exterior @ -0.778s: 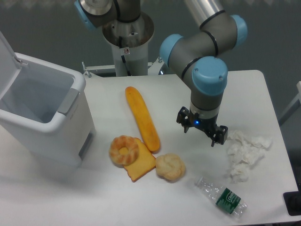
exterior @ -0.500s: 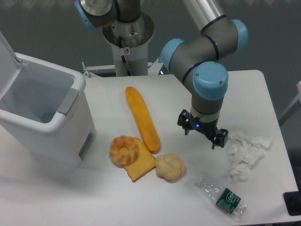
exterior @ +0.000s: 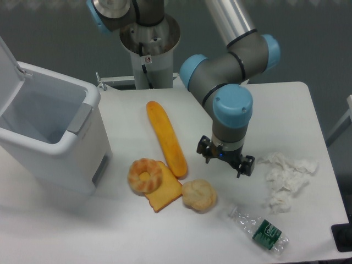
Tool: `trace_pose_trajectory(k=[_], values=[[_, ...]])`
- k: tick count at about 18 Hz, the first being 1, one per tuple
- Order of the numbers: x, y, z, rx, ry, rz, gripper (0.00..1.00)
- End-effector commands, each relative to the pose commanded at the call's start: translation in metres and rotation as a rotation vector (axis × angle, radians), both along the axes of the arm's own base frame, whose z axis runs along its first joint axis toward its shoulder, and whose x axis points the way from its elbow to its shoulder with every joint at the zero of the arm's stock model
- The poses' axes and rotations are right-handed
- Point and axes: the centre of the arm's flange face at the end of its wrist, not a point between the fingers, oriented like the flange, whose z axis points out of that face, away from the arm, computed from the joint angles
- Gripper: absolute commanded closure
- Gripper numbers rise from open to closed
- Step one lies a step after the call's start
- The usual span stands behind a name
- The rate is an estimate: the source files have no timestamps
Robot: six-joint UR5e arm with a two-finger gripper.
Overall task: Pick up the round bread
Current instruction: 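Move the gripper over the round bun and lower it around the bun, then close the gripper on the round bun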
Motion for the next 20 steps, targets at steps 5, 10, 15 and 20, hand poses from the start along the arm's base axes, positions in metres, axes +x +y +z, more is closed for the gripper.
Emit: trace_pose_trajectory(k=[5,10,15,20], values=[[-0.011,0.018,-0.033,-0.017,-0.028,-0.012,0.00],[-0.017,0.037,-0.056,-0.012,-0.051,-0.028,0.00],[-0.013,0.042,-0.080,-0.034,-0.077,-0.037,0.00],[-0.010,0.044,-0.086,-0.040,-0.085,-0.043,0.21]])
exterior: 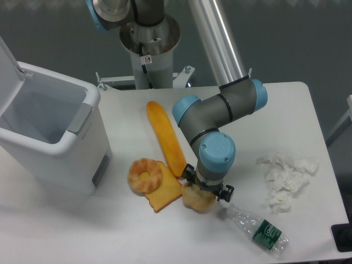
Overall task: Pick up the round bread
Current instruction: 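Close the gripper on the round bun, then lift the held round bun up off the table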
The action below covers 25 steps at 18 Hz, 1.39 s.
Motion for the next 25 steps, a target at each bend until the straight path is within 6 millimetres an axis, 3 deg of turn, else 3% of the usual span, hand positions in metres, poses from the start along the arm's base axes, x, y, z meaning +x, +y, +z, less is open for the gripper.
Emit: trace_pose_trajectory(k=[2,4,12,15,18,25], values=[[0.001,0.001,0.002,0.002,0.002,-0.002,0.55],[0.002,0.000,0.005,0.004,0.003,-0.002,1.00],[0.001,-0.005,0.050,0.034,0.060,0.047,1.00],[0.000,-0.011,0.079,0.058,0.090,0.049,1.00],[-0.015,-0.034,0.119,0.060,0.094,0.086,1.00],[-0.047,-0.038,0.180,0.112,0.162,0.058,1.00]])
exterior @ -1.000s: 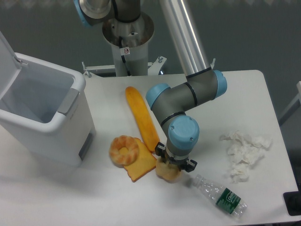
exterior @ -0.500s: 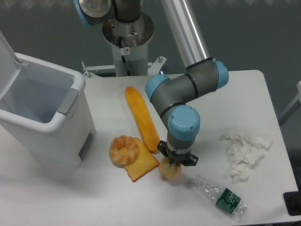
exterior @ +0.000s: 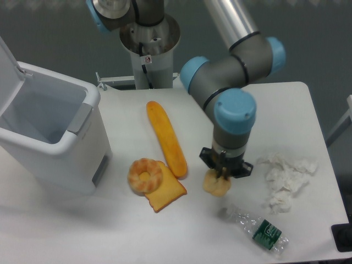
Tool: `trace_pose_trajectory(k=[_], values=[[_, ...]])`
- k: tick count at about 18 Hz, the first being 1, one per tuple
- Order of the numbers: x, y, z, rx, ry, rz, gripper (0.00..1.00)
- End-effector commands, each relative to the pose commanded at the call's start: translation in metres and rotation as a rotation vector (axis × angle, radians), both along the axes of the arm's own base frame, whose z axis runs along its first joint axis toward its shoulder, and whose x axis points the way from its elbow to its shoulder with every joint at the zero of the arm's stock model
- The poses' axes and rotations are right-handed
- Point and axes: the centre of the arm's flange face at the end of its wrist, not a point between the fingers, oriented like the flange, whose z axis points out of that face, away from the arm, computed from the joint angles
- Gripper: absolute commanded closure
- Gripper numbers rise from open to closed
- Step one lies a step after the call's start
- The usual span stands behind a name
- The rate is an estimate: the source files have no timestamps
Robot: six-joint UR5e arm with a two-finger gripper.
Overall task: Pick up the round bread
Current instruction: 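Lift the held round bun up off the table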
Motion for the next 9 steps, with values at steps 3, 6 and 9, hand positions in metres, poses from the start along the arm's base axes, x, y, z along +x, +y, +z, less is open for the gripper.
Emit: trace_pose_trajectory(k=[3,6,9], values=[[-0.010,-0.003,0.026,0.014,0.020,0.006,1.00],[-0.010,-0.011,0.045,0.007,0.010,0.014,1.00],[-0.006,-0.019,0.054,0.000,0.000,0.021,1.00]])
